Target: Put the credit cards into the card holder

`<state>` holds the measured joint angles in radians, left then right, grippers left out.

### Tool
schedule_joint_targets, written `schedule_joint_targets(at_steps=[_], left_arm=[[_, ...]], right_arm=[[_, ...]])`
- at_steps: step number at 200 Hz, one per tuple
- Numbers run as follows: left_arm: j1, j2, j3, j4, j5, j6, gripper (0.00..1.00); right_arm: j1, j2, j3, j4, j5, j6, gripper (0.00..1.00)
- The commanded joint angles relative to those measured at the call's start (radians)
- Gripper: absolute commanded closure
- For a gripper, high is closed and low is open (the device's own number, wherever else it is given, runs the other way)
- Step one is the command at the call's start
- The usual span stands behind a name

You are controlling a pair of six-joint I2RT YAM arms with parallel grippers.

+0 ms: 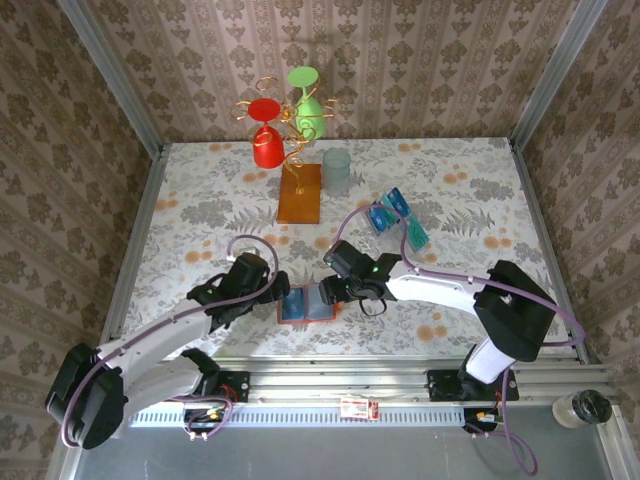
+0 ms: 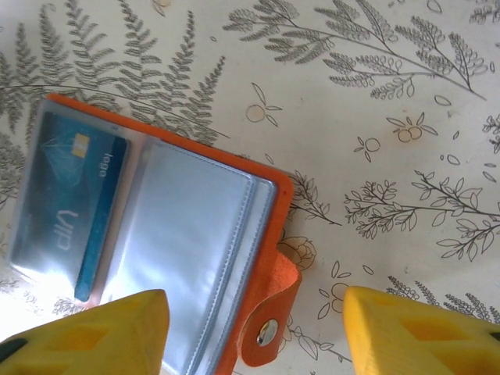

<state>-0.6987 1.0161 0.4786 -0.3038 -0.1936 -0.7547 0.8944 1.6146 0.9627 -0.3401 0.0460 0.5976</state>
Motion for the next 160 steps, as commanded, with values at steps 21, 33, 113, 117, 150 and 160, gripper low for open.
schedule_joint_targets(at_steps=[21,33,113,117,150,160], left_arm=[[0.006,0.049,0.02,0.063,0.037,0.026,0.0],[0.006,0.061,0.023,0.076,0.04,0.028,0.0],[0.005,0.178,0.04,0.214,0.107,0.042,0.0],[0.004,0.186,0.038,0.224,0.114,0.042,0.0],[-0.006,0.229,0.038,0.294,0.148,0.039,0.0],[-0.014,0.238,0.04,0.305,0.151,0.037,0.0]], right_arm=[[-0.011,0.062,-0.002,0.022,0.032,-0.004,0.6],[-0.016,0.062,-0.007,0.026,0.032,-0.002,0.71],[-0.07,0.007,-0.088,0.054,0.032,0.002,1.0],[-0.074,0.005,-0.094,0.053,0.032,0.002,1.0],[-0.084,-0.013,-0.126,0.07,0.025,0.015,1.0],[-0.085,-0.018,-0.136,0.077,0.026,0.022,1.0]])
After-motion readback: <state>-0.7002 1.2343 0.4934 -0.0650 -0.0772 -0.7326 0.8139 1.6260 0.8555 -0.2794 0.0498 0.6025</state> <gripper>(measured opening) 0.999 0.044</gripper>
